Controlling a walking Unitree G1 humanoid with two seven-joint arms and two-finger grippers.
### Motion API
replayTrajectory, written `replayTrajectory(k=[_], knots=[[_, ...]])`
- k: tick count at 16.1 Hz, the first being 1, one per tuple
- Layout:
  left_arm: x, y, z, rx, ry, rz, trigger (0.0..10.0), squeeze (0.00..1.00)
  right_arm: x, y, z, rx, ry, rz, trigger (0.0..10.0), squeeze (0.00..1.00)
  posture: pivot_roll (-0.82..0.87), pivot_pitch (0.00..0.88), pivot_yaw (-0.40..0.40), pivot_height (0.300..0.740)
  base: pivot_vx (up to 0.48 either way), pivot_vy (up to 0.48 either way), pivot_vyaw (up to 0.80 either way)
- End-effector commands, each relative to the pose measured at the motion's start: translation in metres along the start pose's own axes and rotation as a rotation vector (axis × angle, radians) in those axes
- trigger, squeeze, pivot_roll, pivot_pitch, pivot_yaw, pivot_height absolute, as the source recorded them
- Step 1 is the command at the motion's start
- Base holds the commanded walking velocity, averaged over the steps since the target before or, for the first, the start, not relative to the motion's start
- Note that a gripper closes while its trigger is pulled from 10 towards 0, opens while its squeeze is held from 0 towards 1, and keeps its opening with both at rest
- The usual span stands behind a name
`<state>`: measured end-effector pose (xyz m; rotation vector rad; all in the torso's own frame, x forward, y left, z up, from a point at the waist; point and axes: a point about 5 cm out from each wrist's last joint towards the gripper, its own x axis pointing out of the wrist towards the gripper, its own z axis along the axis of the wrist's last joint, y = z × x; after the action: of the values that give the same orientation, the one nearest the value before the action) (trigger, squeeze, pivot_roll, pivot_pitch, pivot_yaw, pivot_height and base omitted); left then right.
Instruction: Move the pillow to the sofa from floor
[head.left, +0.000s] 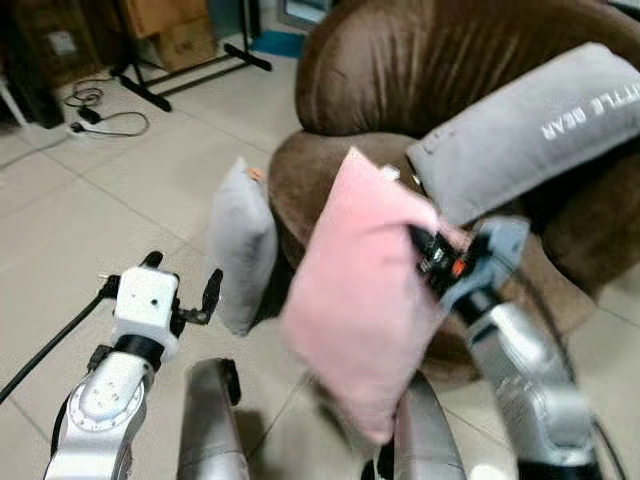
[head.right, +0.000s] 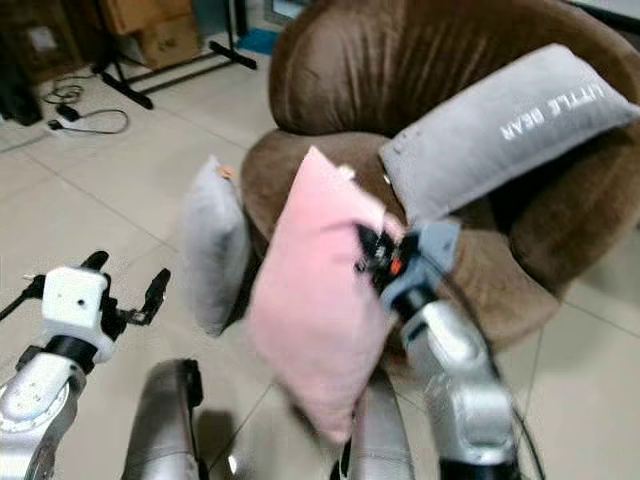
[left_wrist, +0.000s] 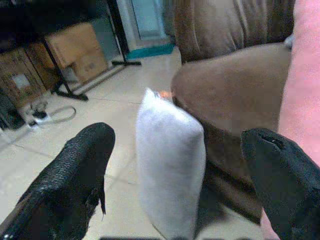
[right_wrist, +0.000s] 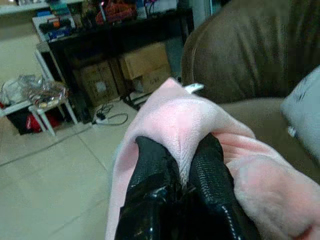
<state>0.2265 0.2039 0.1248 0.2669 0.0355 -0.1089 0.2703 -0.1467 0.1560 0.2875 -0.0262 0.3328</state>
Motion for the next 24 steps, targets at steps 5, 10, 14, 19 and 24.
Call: replayTrajectory(k=[5, 10, 14, 19, 24], knots=[[0.008, 0.006, 0.020, 0.041, -0.083, 0.014, 10.0, 0.00, 0.010, -0.028, 0.110, -0.039, -0.348, -0.188, 10.0, 0.00, 0.02, 0.000, -0.047, 0.625, 0.000, 0.000, 0.00], [0.011, 0.002, 0.021, 0.067, -0.079, -0.027, 10.0, 0.00, 0.019, -0.020, 0.065, -0.178, -0.076, -0.184, 10.0, 0.00, 0.03, 0.000, -0.048, 0.670, 0.000, 0.000, 0.00], [0.013, -0.006, 0.018, 0.069, -0.053, -0.040, 10.0, 0.00, 0.026, -0.008, 0.015, -0.153, 0.079, -0.190, 10.0, 0.00, 0.03, 0.000, -0.053, 0.710, 0.000, 0.000, 0.00], [0.009, -0.017, 0.006, 0.080, -0.012, -0.034, 10.0, 0.00, 0.000, -0.024, -0.026, -0.133, 0.150, -0.284, 10.0, 0.00, 0.02, 0.000, -0.039, 0.740, 0.000, 0.000, 0.00], [0.012, -0.017, 0.007, 0.052, -0.012, -0.044, 10.0, 0.00, -0.019, -0.019, -0.025, -0.107, 0.103, -0.308, 10.0, 0.00, -0.01, 0.000, -0.001, 0.740, 0.000, 0.000, 0.00]])
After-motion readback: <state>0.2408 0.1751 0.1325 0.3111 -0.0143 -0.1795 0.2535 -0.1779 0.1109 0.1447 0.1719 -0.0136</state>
